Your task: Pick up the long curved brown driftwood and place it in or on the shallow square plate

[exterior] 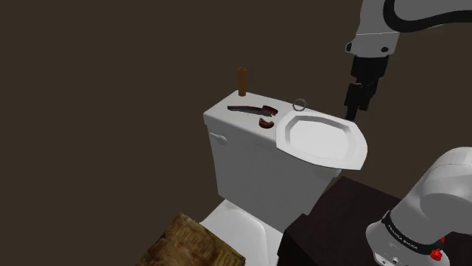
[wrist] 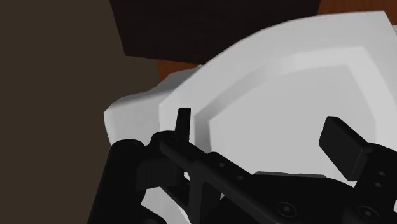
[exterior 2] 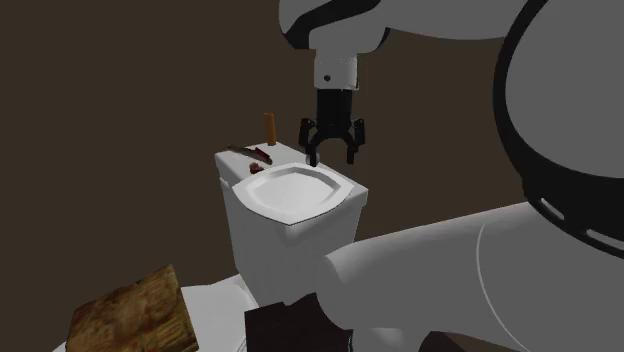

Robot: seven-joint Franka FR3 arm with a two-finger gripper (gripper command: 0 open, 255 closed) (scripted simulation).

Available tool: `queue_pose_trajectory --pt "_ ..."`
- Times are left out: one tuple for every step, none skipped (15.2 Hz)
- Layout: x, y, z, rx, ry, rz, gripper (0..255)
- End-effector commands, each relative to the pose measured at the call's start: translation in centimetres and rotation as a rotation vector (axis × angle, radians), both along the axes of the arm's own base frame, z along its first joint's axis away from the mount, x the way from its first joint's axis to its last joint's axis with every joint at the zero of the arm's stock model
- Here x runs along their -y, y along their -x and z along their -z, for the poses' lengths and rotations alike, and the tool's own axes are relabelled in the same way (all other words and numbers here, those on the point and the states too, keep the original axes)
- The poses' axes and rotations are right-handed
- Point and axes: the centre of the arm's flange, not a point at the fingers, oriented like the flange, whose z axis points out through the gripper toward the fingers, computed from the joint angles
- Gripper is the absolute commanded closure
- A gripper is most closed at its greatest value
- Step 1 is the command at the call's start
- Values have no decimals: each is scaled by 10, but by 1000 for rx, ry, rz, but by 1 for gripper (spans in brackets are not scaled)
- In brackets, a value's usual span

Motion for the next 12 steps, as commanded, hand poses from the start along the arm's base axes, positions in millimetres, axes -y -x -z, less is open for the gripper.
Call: queue_pose_trajectory --pt "0 0 0 0 0 0 0" --pt "-4 -12 1 9 5 -31 0" --pt "-8 -23 3 19 10 -63 0" --pt "-13 -35 4 28 15 -94 0" --pt "-17 -46 5 38 21 -126 0" --pt "-23 -58 6 47 26 -157 0" --pt "-28 -69 7 57 31 -188 0" --pt "-34 -80 8 66 36 -220 0" --pt "-40 -91 9 76 41 -251 0" --pt "-47 -101 10 85 46 -282 0" --pt "-54 -111 10 95 51 -314 0" --pt "-61 -122 11 104 57 -345 0"
